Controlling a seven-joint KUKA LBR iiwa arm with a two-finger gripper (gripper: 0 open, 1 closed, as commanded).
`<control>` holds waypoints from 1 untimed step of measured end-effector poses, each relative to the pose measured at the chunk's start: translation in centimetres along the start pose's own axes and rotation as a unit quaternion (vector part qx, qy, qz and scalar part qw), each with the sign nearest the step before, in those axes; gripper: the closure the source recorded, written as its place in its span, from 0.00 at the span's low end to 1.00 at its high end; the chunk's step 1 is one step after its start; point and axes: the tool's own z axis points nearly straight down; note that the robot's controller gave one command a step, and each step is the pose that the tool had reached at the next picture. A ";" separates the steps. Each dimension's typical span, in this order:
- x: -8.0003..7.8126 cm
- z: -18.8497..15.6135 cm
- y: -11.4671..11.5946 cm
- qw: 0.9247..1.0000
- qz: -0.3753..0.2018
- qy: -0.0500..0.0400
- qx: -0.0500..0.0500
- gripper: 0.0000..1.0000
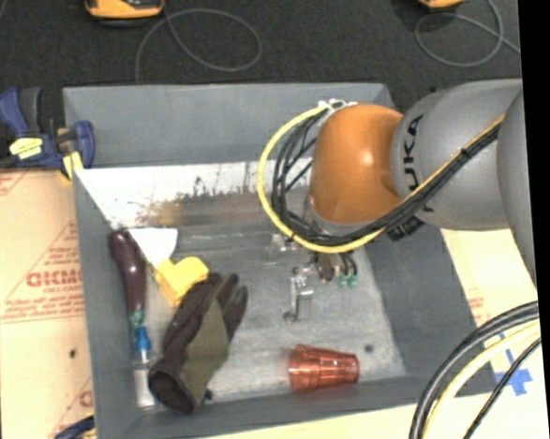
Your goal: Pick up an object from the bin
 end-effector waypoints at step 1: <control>-3.8 3.0 2.9 1.000 -0.026 -0.005 0.001 0.00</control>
Offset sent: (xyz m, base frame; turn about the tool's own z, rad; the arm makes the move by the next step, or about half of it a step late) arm -0.0152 0.1033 -0.0599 0.2462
